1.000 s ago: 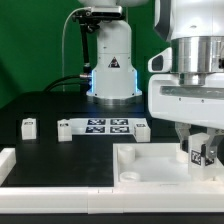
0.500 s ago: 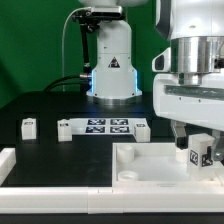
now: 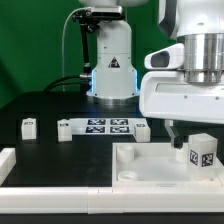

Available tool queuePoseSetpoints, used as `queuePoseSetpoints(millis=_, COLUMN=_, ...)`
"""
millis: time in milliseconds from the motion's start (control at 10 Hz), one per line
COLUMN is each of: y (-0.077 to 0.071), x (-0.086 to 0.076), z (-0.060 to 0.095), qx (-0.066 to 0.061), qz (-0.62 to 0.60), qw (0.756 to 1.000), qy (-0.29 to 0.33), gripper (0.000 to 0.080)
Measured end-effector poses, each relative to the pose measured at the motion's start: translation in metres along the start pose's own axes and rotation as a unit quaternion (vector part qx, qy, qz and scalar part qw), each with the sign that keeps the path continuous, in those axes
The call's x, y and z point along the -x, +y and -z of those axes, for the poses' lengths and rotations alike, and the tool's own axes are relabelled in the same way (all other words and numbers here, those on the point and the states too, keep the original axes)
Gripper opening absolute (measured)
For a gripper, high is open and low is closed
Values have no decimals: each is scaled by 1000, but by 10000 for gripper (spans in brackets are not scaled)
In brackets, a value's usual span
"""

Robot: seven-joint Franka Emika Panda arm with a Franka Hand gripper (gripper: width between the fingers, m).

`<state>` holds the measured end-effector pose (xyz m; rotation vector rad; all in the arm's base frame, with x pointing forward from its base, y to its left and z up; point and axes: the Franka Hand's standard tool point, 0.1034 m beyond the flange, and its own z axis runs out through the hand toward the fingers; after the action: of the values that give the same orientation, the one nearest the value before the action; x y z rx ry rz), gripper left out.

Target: Assemble one leg

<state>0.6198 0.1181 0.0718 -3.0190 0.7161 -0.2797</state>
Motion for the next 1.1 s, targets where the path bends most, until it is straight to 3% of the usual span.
queuePoseSetpoints(millis=400, y=4, x=-3, z=0, qx=9, qz=210, qw=978, qy=-1, gripper=649)
queuePoseSetpoints(millis=800, y=4, x=-1, z=0, qx=14, qz=260, qw=966, qy=-1, gripper=649)
queuePoseSetpoints(millis=1000, y=4, x=-1, z=-1, qx=14, qz=260, qw=966, qy=-1, gripper=375)
queuePoseSetpoints(millis=1100, y=4, x=-1, z=-1, qx=13, qz=254, qw=967, qy=-1, gripper=375)
